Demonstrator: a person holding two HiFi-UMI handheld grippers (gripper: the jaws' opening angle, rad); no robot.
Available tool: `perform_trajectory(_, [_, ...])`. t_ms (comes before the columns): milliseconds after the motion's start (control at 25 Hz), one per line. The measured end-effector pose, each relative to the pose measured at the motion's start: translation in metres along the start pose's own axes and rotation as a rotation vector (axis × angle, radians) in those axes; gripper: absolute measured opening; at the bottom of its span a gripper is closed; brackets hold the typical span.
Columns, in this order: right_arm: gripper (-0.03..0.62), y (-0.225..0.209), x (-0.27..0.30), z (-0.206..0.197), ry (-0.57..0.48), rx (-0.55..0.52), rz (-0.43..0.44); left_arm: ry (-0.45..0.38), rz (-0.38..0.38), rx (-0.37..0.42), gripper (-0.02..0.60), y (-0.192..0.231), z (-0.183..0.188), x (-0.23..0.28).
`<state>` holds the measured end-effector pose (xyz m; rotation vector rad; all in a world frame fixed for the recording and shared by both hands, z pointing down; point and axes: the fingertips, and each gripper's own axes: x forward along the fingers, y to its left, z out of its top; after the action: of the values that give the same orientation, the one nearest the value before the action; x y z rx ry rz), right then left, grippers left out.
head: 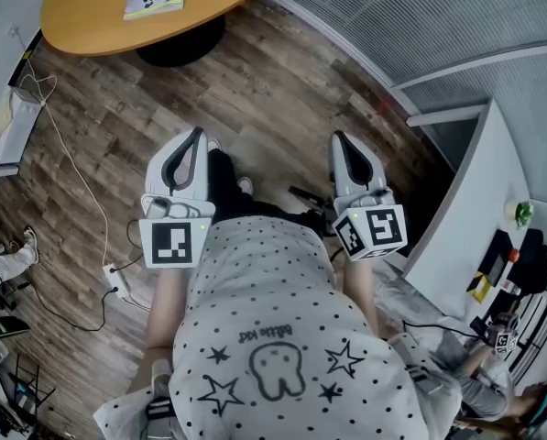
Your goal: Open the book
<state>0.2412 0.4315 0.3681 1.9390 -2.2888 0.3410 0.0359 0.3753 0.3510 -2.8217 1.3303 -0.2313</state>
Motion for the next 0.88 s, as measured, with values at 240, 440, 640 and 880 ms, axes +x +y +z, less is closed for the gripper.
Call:
perform_trajectory(240, [0.005,-0.002,0.031,0.006,0.005,-0.002,-0.019,-0.010,-0.010,-0.020,0.009,0.026,-0.002,0.024])
perform_trajectory(440, [0.005,-0.005,0.082,0.026,-0.002,-0.009,-0.036,-0.028,-0.020,-0.015,0.009,0.069,0.006,0.064])
perform_trajectory(640, [0.005,-0.008,0.134,0.060,-0.021,-0.007,-0.055,-0.045,-0.052,0.009,0.009,0.110,0.025,0.103])
perform_trajectory(880, [0.005,0.000,0.187,0.076,-0.023,-0.004,-0.060,-0.041,-0.092,0.008,0.009,0.151,0.032,0.135])
